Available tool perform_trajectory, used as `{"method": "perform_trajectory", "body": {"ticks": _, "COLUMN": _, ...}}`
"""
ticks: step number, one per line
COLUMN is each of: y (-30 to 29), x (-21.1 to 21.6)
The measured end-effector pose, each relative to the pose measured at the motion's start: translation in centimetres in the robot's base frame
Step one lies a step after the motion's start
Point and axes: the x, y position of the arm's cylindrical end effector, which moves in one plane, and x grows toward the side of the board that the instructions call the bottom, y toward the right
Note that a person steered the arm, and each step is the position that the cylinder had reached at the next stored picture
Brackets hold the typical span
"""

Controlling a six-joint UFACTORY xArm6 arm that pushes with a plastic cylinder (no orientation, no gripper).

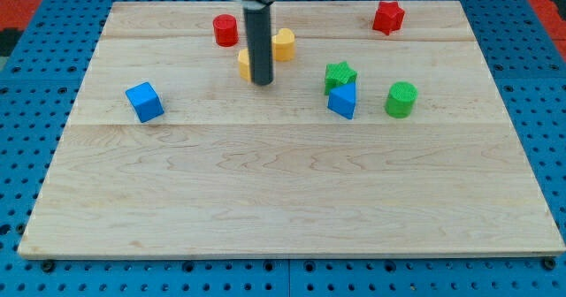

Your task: Push the green circle into the blue triangle

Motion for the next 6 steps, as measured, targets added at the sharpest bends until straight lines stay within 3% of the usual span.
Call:
{"method": "perform_trajectory", "body": {"ticks": 1, "y": 4.7, "x": -1.4}}
{"method": "perform_trajectory", "body": {"ticks": 2, "y": 13.7, "x": -0.4}}
{"method": "perform_trajectory", "body": {"ticks": 4, "y": 24.9, "x": 1.4}}
{"method": "perform_trajectory", "body": {"ticks": 5, "y": 27.8, "x": 7.8}}
{"method": "perform_trajectory", "body": {"ticks": 6, "y": 21.0, "x": 6.1}}
